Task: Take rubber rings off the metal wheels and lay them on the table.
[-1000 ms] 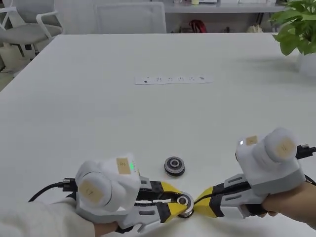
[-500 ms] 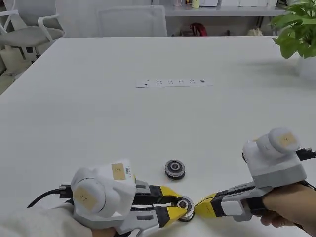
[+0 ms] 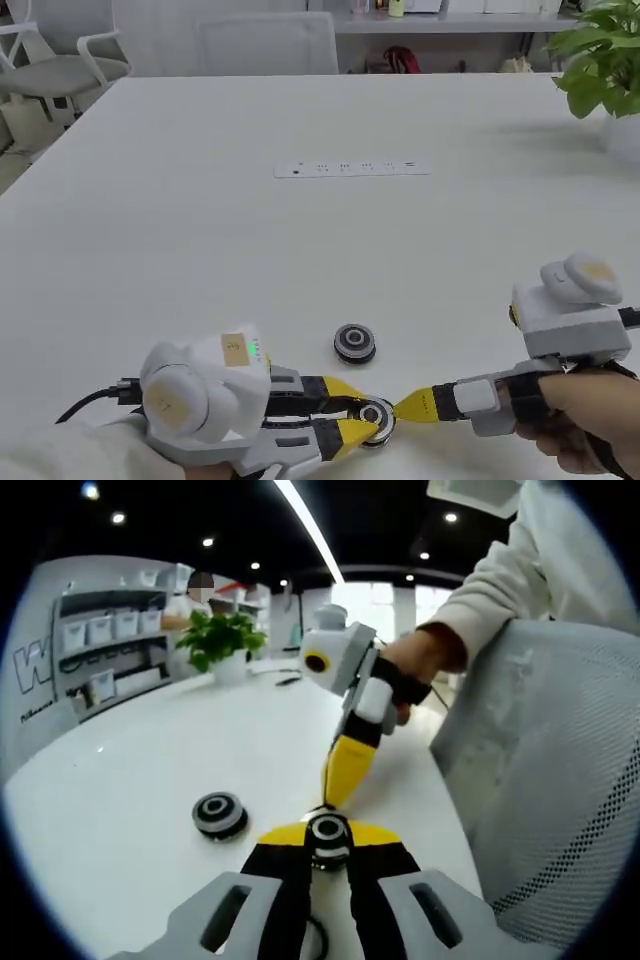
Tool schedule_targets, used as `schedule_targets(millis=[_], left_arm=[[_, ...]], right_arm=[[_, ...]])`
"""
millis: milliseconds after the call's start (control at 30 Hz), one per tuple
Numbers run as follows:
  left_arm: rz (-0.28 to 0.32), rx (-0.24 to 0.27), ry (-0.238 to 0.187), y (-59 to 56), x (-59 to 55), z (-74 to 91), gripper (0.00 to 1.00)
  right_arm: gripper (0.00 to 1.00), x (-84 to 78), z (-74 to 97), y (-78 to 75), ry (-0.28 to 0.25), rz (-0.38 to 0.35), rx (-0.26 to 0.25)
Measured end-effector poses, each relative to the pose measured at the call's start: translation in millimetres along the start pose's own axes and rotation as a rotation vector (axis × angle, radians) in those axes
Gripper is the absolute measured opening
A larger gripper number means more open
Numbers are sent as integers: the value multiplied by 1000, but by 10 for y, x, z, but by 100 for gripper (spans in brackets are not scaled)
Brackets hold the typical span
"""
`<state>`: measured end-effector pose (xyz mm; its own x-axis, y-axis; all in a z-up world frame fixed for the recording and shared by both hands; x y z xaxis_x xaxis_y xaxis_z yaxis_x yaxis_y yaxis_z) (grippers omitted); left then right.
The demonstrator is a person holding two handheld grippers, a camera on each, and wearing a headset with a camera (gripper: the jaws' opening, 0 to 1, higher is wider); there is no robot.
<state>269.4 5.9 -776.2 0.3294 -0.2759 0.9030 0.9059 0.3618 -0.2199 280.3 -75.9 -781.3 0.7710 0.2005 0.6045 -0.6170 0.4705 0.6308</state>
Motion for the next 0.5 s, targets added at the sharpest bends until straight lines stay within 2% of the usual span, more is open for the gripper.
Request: schedule_targets(millis=[500], left_arm=[[-4, 3, 7, -6, 5, -7, 14]], right_arm=[[0, 28, -18, 116, 3, 39, 3]])
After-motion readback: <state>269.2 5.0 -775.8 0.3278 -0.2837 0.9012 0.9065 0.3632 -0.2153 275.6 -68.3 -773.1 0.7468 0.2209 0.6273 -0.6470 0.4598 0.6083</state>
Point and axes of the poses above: the centre of the closed fingertips' face, and the gripper's own axes: z roughly backward along the fingers, y roughly to its left, x roughly out of its top, the point moved 4 cm from there along z, roughly backward along the fingers, and after that the axes turned 14 degrees about z, right-handed, at the moved point
